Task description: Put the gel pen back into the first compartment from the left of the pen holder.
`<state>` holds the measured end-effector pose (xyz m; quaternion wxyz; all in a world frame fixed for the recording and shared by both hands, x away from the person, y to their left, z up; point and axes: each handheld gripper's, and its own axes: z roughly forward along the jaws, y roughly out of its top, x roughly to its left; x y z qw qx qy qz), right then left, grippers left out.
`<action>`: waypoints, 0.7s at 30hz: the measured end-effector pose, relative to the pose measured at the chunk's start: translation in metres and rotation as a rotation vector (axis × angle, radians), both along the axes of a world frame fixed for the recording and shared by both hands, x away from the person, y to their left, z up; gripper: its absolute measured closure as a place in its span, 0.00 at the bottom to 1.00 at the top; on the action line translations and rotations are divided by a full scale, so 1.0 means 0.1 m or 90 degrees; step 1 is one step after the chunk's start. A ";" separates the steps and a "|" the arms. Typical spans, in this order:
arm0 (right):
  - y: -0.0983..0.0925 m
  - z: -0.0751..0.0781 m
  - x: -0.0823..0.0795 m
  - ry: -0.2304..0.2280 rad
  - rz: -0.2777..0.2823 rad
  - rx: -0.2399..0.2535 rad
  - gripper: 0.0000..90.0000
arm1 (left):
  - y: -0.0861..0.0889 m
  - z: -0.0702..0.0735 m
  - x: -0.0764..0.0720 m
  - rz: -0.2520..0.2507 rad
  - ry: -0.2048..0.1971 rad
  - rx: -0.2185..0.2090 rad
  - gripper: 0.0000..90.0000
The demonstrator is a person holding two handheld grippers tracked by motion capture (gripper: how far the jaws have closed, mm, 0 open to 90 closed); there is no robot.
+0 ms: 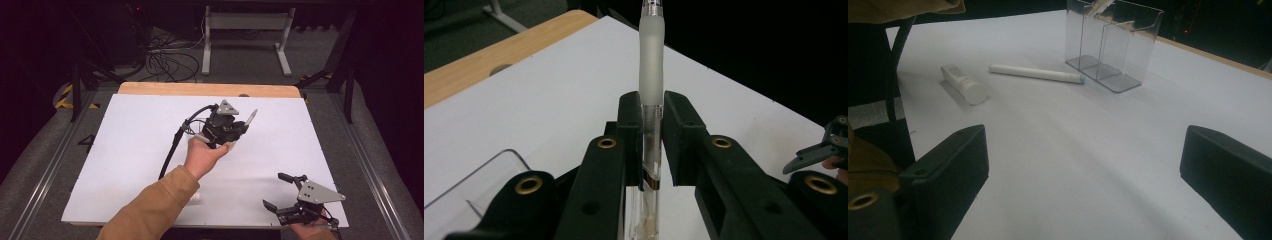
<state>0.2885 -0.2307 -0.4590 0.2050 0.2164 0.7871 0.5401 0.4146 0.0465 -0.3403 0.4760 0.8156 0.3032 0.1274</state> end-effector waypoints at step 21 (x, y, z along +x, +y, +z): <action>0.01 0.00 0.00 0.000 0.001 -0.001 0.07 | 0.46 0.20 0.12 0.057 -0.043 0.023 0.88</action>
